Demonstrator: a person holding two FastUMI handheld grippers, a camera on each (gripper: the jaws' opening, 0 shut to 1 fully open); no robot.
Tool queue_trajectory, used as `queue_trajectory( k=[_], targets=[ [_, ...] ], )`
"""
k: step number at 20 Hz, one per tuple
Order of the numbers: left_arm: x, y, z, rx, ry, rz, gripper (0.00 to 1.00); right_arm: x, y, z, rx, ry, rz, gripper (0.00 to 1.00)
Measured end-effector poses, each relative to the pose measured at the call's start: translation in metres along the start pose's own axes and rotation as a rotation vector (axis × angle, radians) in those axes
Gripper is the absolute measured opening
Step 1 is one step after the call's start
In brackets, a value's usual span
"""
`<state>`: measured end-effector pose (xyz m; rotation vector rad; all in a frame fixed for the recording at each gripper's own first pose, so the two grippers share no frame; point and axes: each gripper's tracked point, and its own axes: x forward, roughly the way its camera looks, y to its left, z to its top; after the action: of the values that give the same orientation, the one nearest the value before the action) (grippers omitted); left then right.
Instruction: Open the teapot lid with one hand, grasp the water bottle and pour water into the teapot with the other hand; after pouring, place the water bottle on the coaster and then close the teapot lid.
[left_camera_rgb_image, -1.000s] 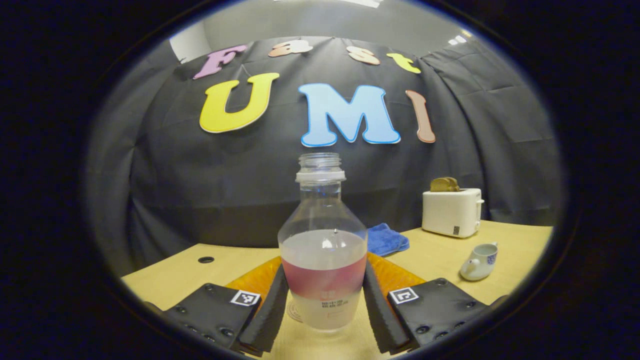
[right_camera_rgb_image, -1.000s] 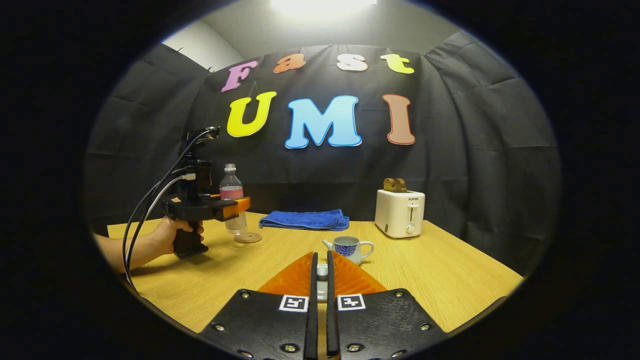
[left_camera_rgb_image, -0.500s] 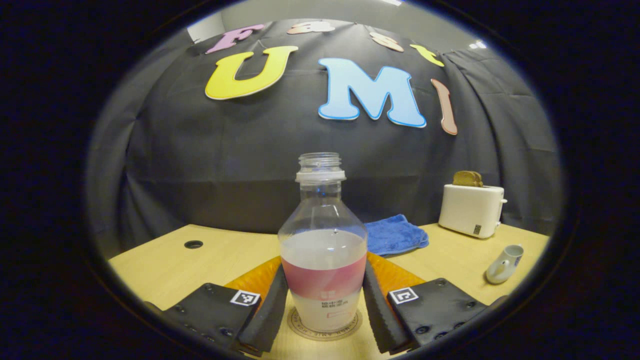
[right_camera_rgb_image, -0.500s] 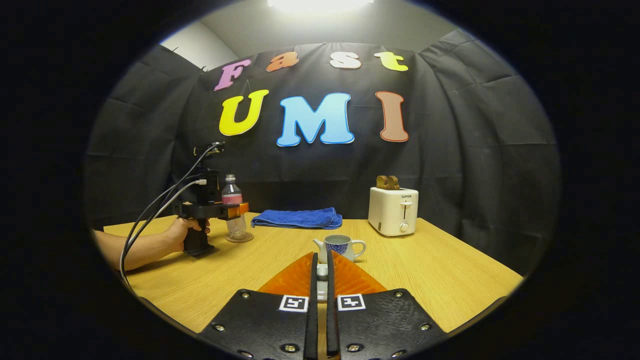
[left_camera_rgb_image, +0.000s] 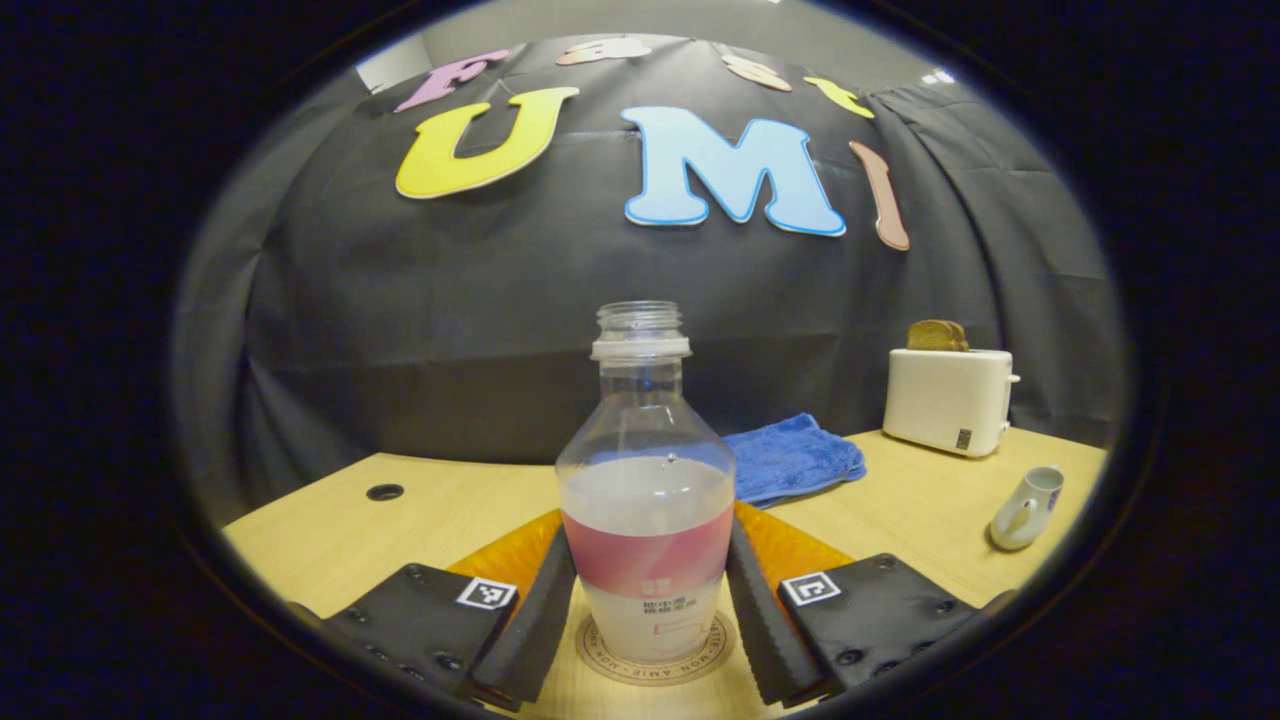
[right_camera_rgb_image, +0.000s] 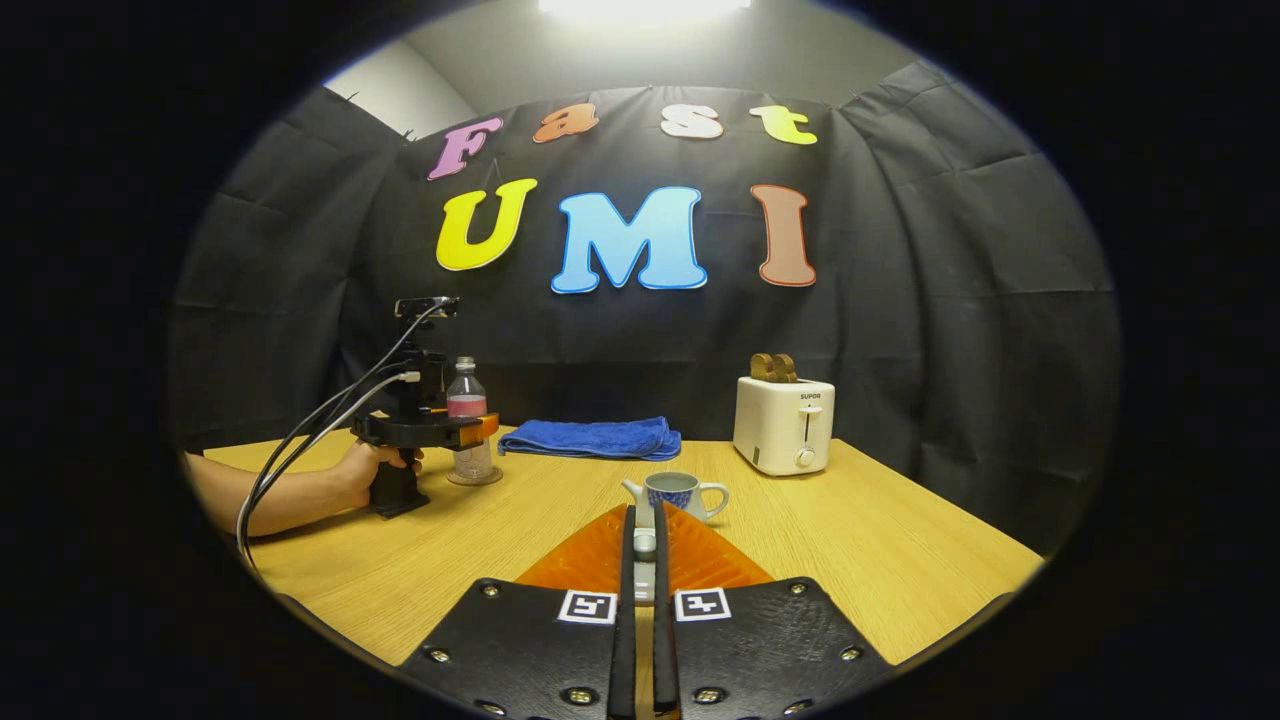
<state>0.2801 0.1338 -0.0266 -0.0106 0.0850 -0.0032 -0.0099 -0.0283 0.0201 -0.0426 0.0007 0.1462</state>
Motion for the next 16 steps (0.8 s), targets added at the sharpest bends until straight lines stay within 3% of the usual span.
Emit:
queue_trajectory(
  k=[4,11,16],
  targets=[
    [-0.004,0.009,0.001,0.001,0.003,0.025,1.0,-0.002,0.002,0.003,-0.003,-0.007,0.003,0.07],
    [-0.034,0.001,0.0,0.036,0.004,0.023,1.0,-0.009,0.008,0.005,-0.006,-0.012,0.021,0.07],
    [-0.089,-0.009,0.013,0.001,-0.02,0.022,1.0,0.001,0.006,0.015,-0.015,-0.041,0.031,0.07]
  ],
)
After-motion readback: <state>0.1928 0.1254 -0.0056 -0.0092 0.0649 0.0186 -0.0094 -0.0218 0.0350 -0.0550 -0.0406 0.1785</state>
